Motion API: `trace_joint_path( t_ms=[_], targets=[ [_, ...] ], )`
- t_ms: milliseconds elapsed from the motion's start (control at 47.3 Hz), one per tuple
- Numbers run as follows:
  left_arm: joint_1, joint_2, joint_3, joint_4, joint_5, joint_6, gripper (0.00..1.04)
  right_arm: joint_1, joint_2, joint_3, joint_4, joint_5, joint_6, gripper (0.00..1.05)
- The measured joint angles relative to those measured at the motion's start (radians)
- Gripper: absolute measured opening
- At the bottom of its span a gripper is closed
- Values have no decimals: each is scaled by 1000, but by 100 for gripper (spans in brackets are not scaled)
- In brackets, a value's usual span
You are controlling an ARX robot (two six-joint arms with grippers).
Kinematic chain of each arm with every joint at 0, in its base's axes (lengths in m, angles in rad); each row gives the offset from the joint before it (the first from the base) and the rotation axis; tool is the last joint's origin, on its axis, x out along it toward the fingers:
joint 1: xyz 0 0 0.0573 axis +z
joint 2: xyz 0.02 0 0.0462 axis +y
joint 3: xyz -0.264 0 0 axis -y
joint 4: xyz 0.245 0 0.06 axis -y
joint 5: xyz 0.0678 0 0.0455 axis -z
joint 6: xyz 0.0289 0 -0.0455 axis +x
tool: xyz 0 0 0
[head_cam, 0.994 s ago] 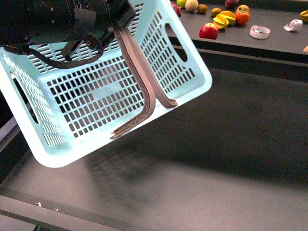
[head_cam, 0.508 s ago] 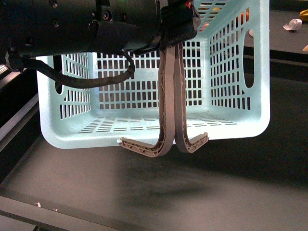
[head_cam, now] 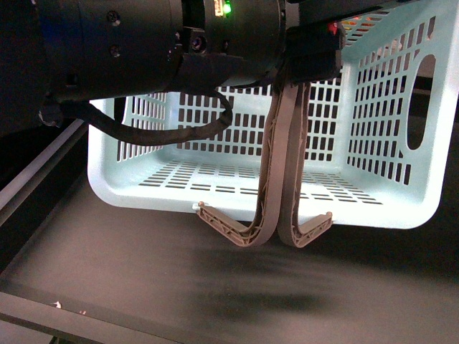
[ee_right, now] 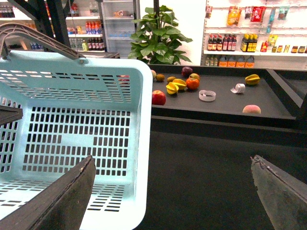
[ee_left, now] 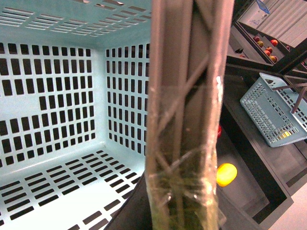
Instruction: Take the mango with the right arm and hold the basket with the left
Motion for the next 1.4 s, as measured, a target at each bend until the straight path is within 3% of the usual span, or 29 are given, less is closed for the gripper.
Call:
trace_joint_path(
  t_ms=[550,614,719,867,910,1121,1206,1396],
  targets=[
    [1,0,-2,0,-17,8,10,0,0,0,0,0,1,97],
    [1,0,-2,0,-16,8,10,0,27,0,42,53,69,97],
    [1,0,-2,0,-12,8,10,-62,140,0,153,13,143,97],
    [0,0,-2,0,-11,8,10,-183,462,2,414,-96,143,97],
    [0,0,-2,0,-11,8,10,-241,661,17,551,-135,122,97],
    [1,0,-2,0,-13,12,10,-349,1177,110,878,-137,16,97],
    [1,0,-3,0,-16,12,10,-380,1413,171,963,-156,-66,97],
    [1,0,-3,0,-13,16,10,-438,1794,302,951,-230,-288,97]
  ],
)
